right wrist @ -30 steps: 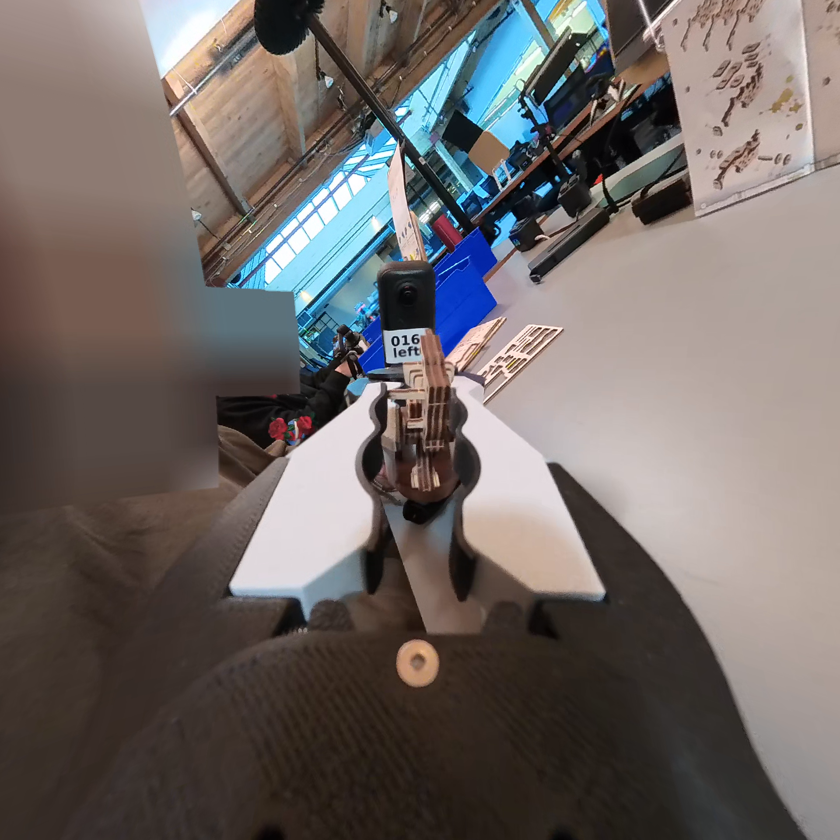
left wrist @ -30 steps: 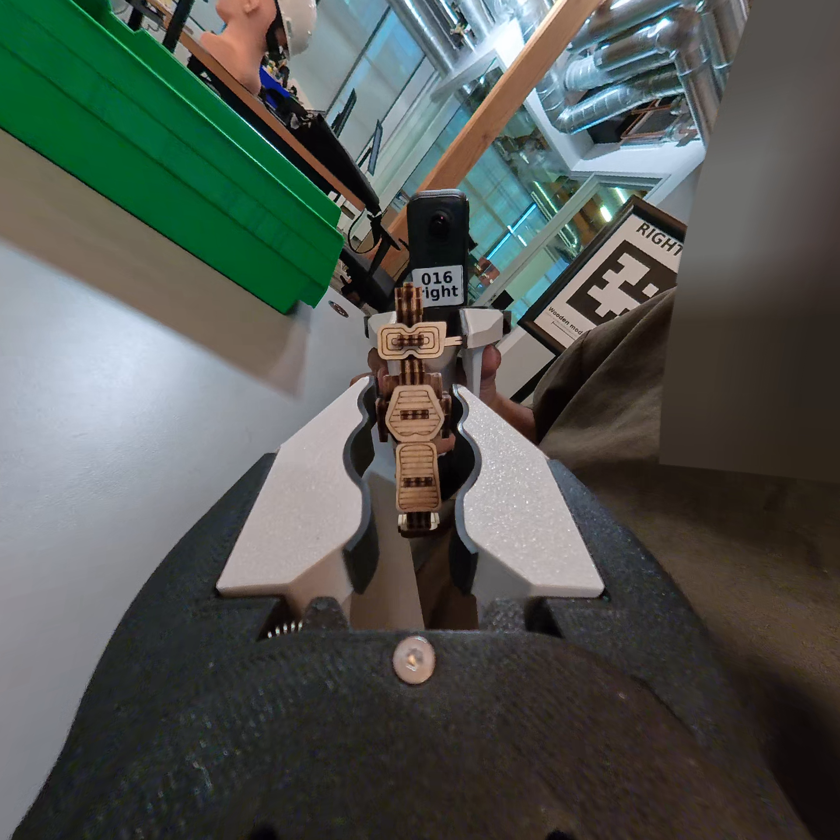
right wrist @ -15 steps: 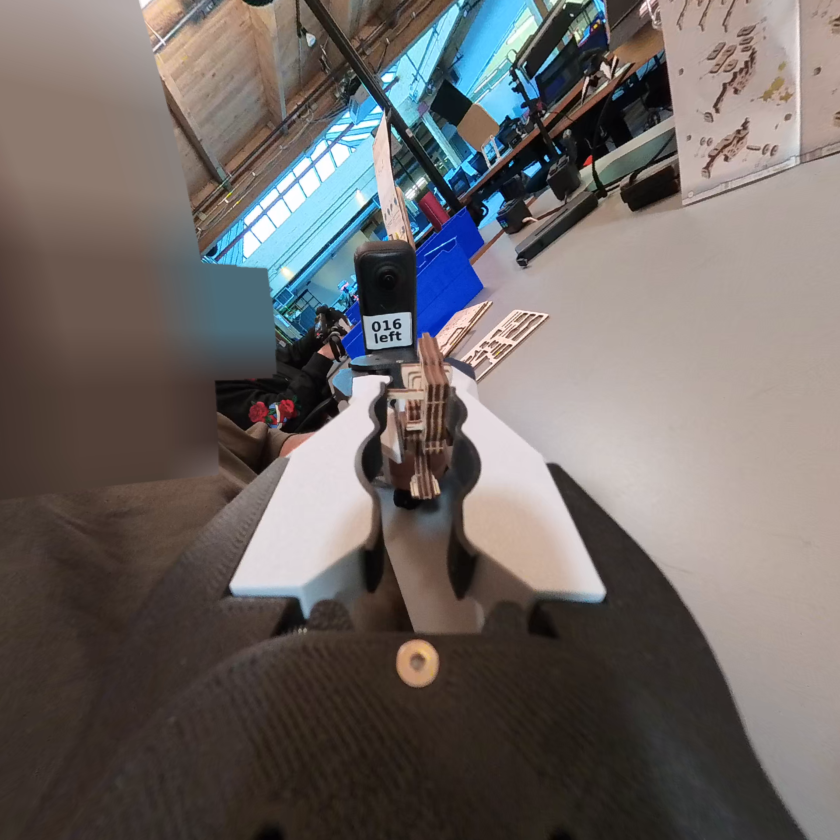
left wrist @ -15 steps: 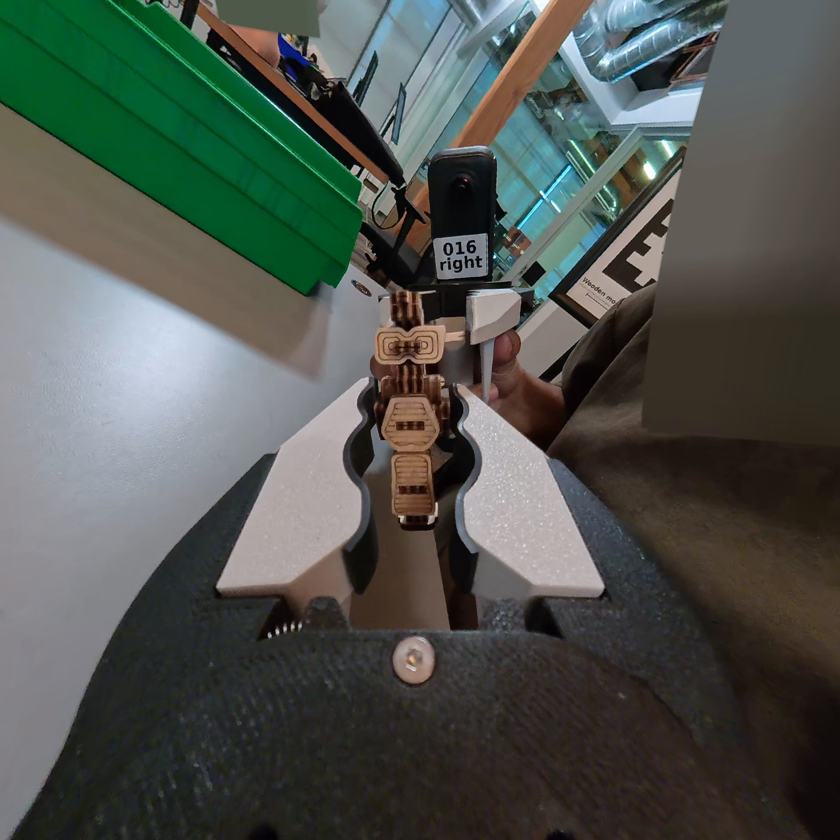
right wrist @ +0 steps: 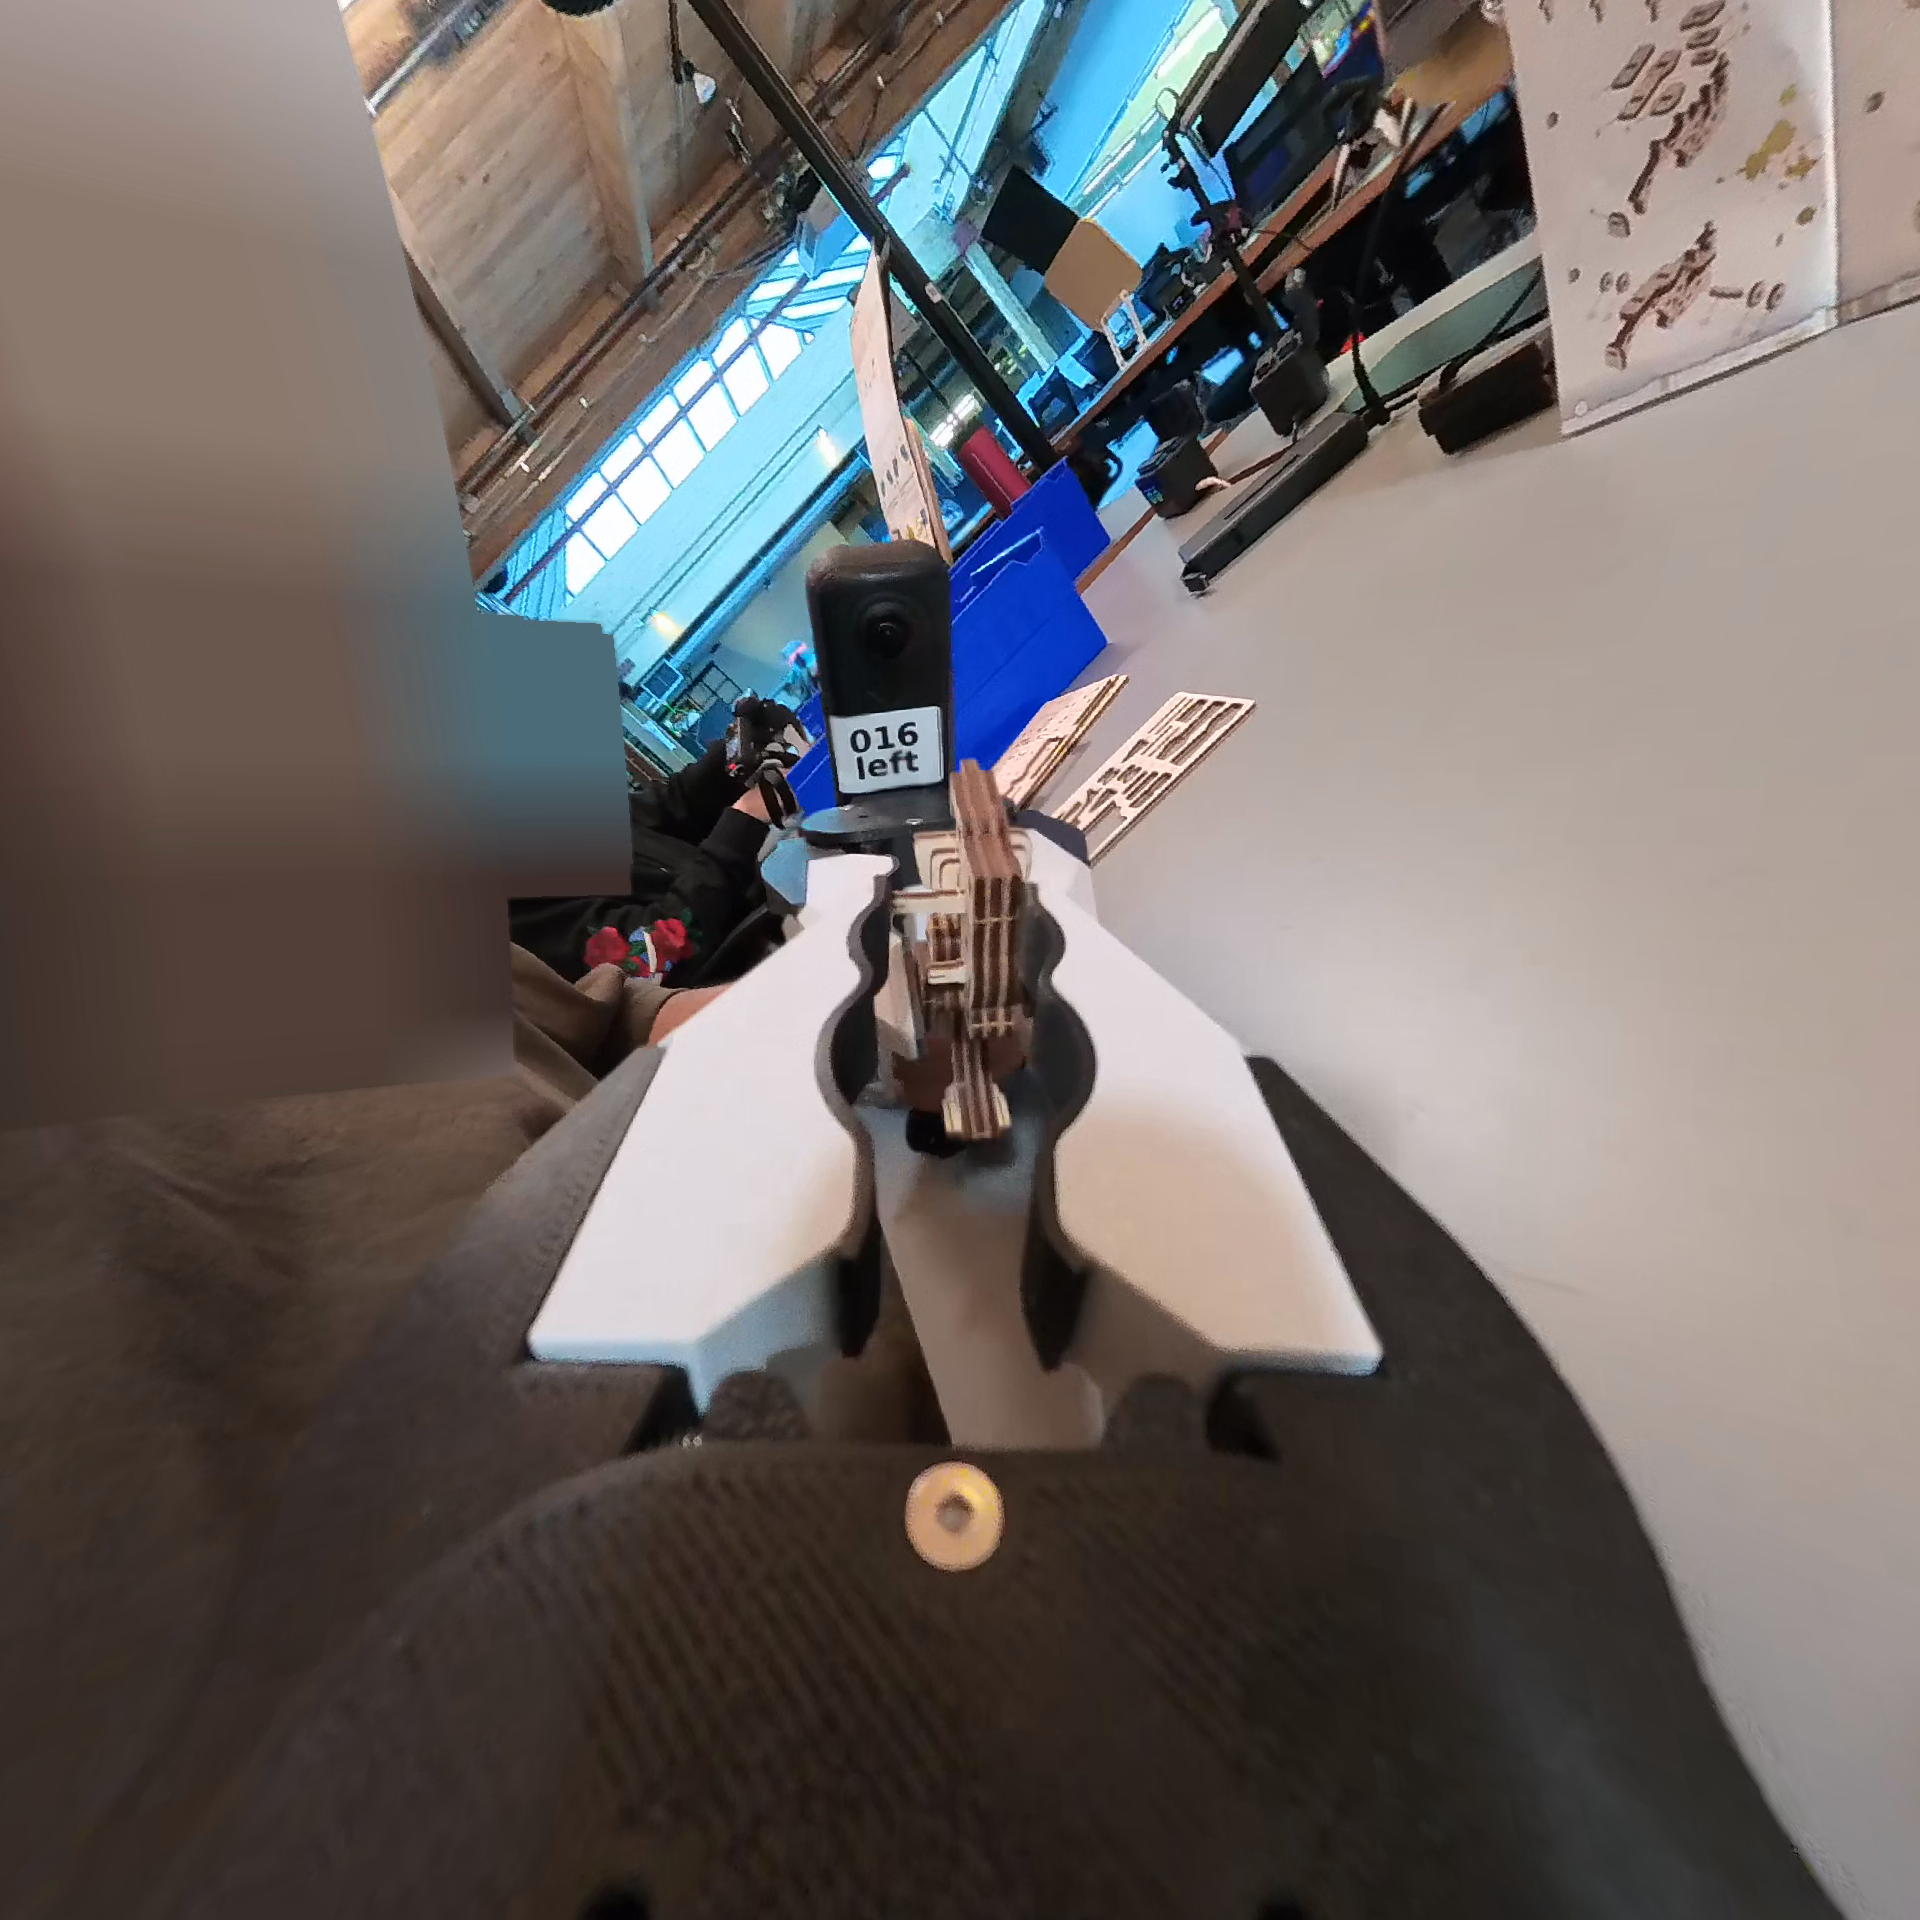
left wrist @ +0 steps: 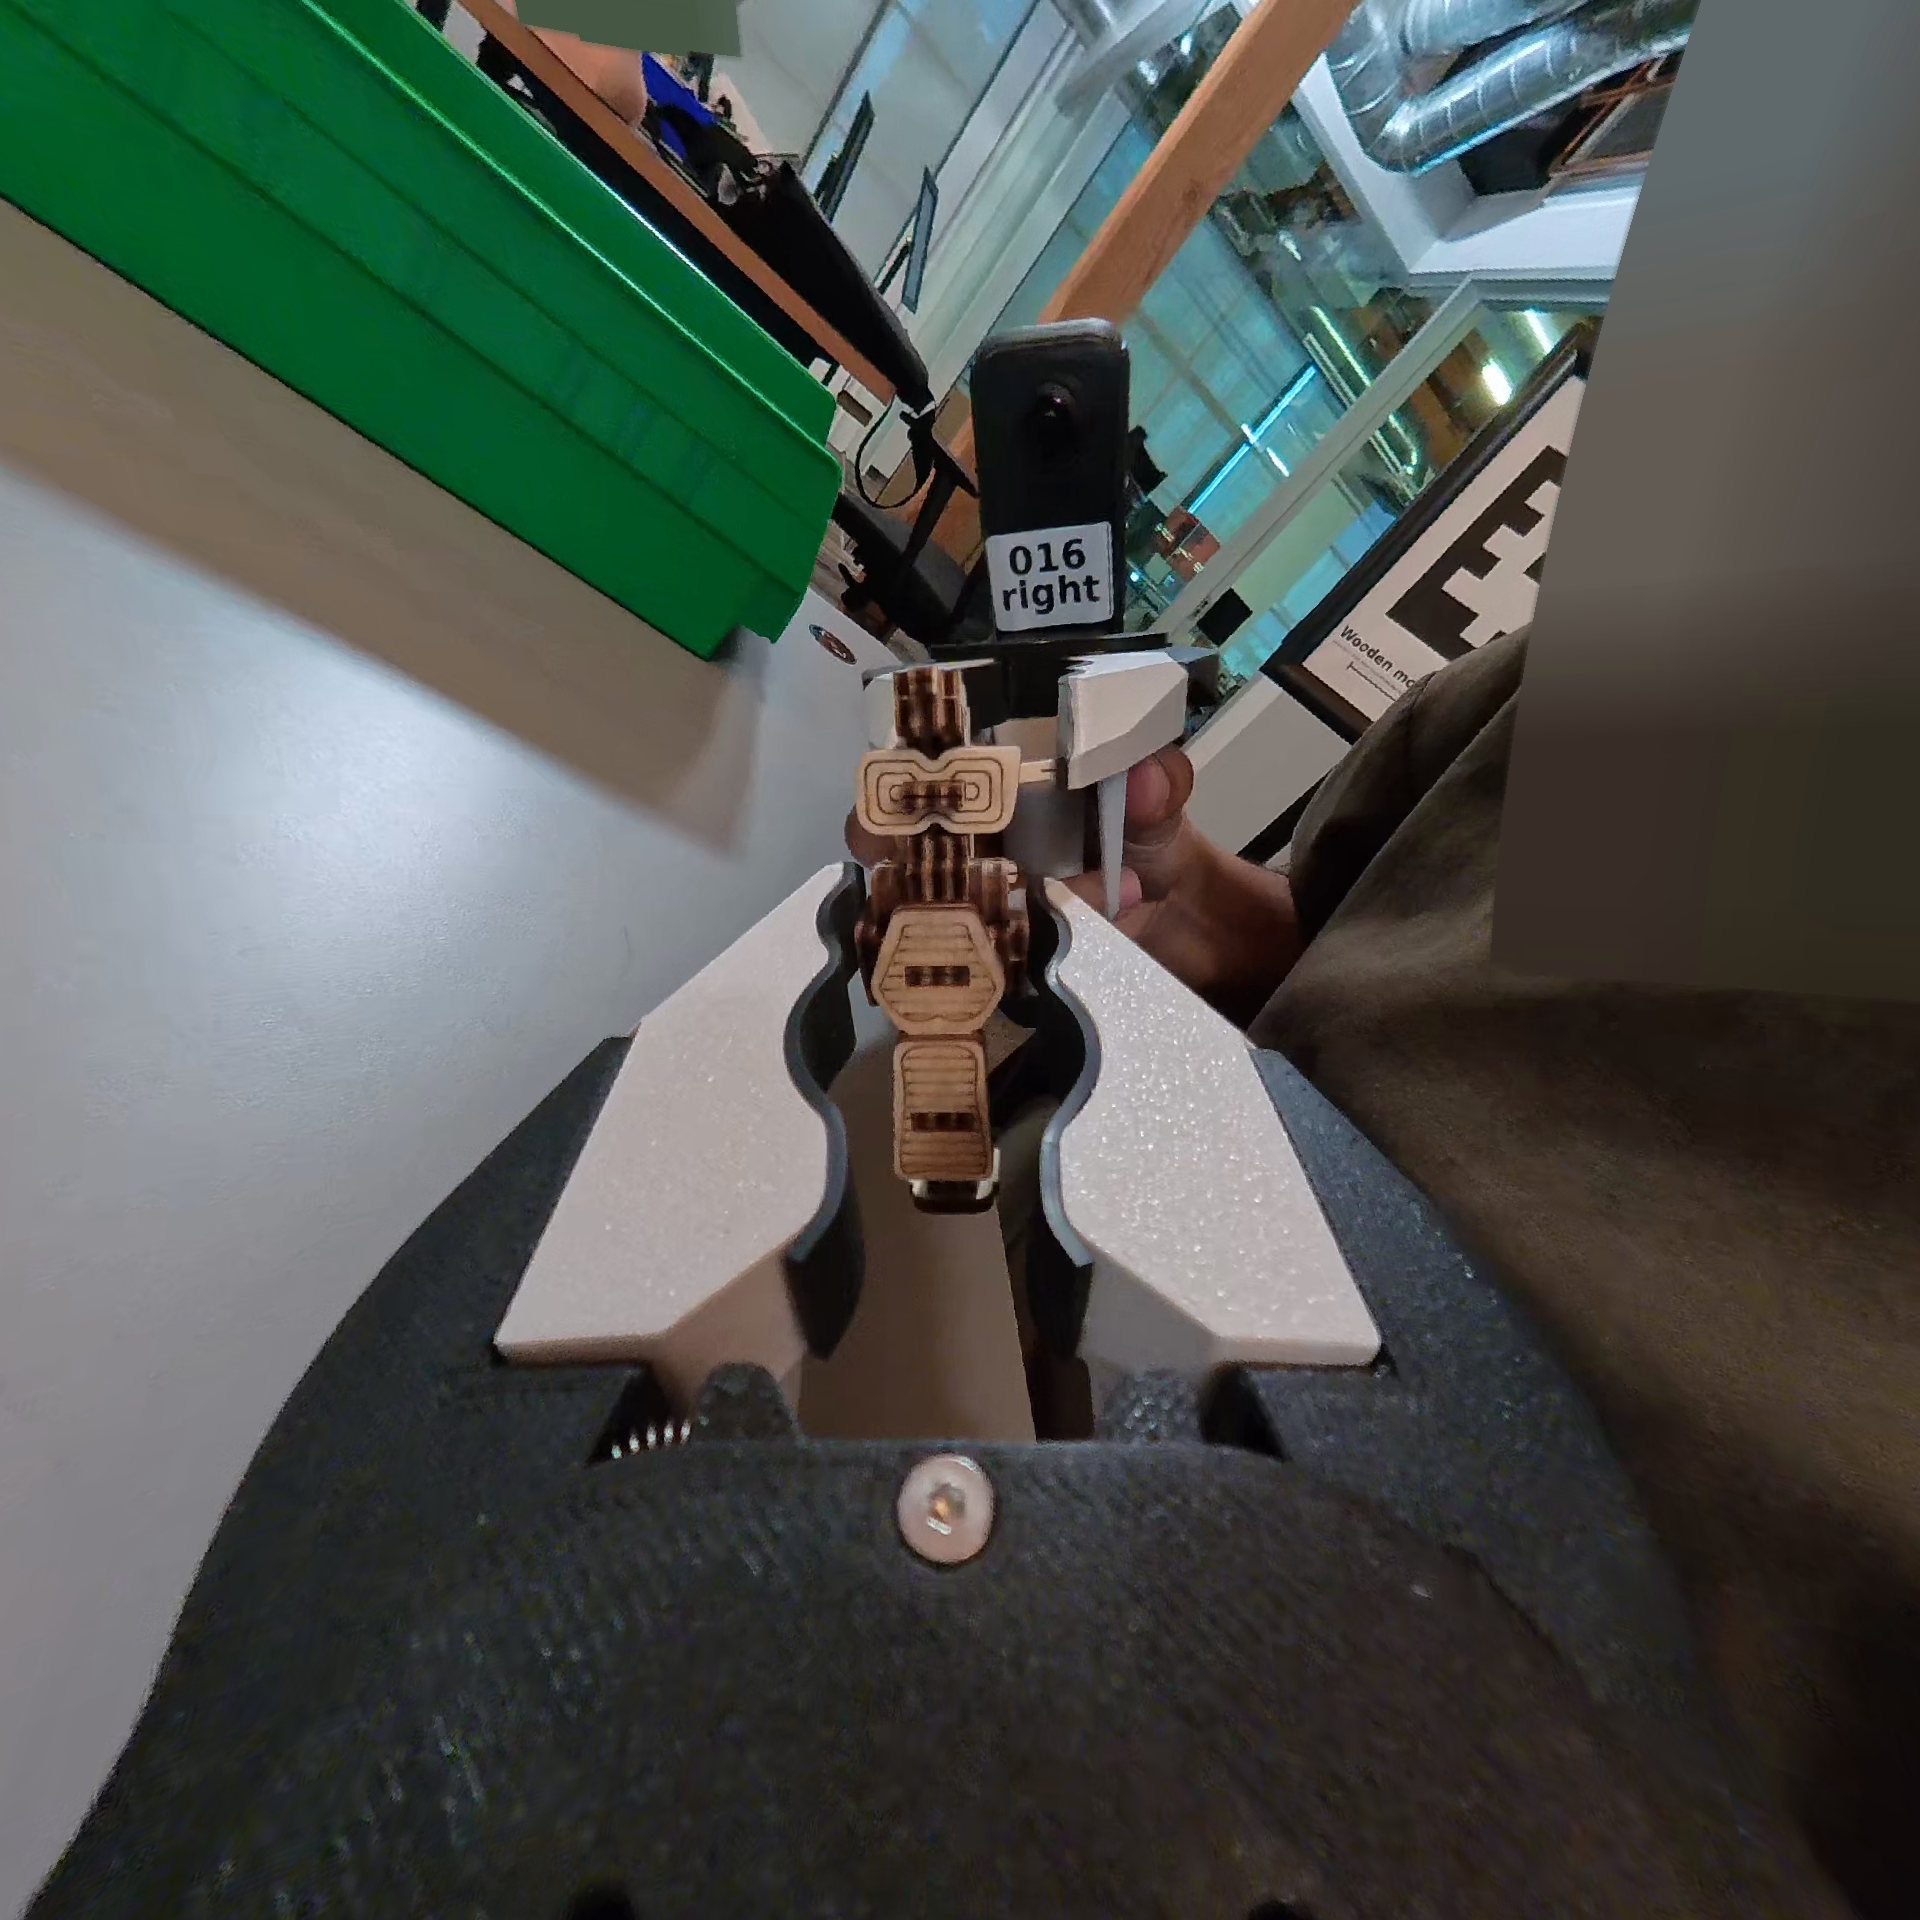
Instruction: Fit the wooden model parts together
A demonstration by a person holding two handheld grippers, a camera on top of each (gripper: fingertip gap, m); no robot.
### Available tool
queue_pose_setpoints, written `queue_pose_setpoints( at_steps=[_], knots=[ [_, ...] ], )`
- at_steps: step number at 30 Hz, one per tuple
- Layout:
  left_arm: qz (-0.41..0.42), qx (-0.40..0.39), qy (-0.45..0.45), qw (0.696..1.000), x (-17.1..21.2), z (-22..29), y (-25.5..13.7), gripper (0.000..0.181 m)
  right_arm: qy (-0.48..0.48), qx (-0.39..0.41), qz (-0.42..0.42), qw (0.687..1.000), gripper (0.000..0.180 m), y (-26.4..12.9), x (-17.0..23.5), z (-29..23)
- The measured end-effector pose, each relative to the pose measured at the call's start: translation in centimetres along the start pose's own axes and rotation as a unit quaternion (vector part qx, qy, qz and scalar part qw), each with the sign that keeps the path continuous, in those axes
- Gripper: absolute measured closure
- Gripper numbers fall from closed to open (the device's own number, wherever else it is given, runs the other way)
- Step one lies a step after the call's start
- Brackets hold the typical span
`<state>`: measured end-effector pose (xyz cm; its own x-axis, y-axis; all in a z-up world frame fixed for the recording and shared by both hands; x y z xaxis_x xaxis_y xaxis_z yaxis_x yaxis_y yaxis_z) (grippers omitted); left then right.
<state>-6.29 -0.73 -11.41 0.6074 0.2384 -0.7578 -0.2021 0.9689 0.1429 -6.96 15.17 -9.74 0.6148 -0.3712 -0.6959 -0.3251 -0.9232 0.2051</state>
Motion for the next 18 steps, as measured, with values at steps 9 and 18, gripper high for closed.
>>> queue_pose_setpoints(
  at_steps=[9, 18],
  knots=[
    [0.027, 0.004, -0.043, 0.999, -1.1, -0.6, -1.1, 0.147, -0.036, -0.003, -0.017, 0.999, 0.157, -0.2, -0.3, -0.2],
    [0.032, 0.015, -0.060, 0.998, -1.0, -0.6, -1.1, 0.162, -0.032, 0.004, -0.005, 0.999, 0.151, -0.1, -0.2, -0.1]
  ],
)
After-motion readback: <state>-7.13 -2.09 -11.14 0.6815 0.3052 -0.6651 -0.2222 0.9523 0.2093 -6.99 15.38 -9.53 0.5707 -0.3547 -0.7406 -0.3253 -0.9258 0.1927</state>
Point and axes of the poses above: each gripper's, where its closed fingertips meet, y out along the fingers, x out of its underside, z = x × y across the jaws, the point moved 9 cm from there along -y, back along the fingers, and after that the axes turned 12 degrees about z, right-handed, at the moved point
